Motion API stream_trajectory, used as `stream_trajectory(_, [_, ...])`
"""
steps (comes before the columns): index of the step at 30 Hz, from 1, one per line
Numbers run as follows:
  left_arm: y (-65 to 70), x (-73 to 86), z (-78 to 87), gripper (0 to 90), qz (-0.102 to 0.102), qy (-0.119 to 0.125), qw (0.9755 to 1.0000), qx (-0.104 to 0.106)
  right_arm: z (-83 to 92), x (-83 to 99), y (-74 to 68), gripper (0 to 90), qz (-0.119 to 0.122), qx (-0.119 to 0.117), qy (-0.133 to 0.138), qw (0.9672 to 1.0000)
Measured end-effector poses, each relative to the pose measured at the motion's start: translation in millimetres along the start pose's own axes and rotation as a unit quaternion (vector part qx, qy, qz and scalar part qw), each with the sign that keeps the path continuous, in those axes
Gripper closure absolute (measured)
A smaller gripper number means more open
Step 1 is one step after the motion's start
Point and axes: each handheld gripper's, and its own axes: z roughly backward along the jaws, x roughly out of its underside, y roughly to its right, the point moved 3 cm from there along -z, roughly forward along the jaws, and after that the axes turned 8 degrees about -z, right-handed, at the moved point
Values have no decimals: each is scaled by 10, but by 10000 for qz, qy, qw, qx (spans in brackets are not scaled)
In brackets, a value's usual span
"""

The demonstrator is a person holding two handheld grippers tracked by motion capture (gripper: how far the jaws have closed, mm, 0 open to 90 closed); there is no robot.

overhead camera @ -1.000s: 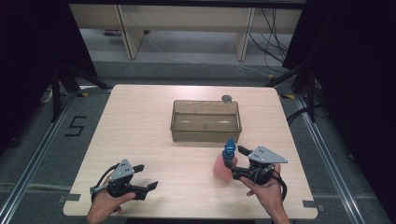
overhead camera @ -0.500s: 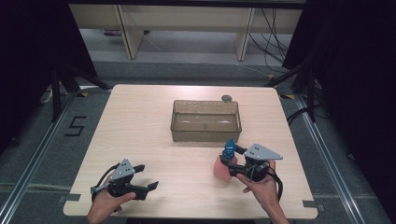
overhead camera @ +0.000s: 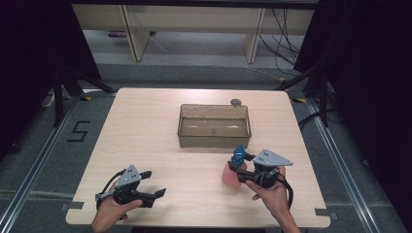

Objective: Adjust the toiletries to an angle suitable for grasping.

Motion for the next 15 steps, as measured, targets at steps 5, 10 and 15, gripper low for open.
stream_trajectory(5, [-5, -2, -11, 150, 21, 16, 10000, 59, -23, 44, -7, 447, -208, -17, -62, 9998])
stream_trajectory(10, [8, 5, -20, 151, 57, 4, 10000, 22, -19, 39, -1, 469, -133, -44, 13, 9999])
stream_trajectory(15, [-2, 7, -12, 151, 72, 69, 9999, 19, -19, 43, -12, 487, -157, -102, -45, 9998])
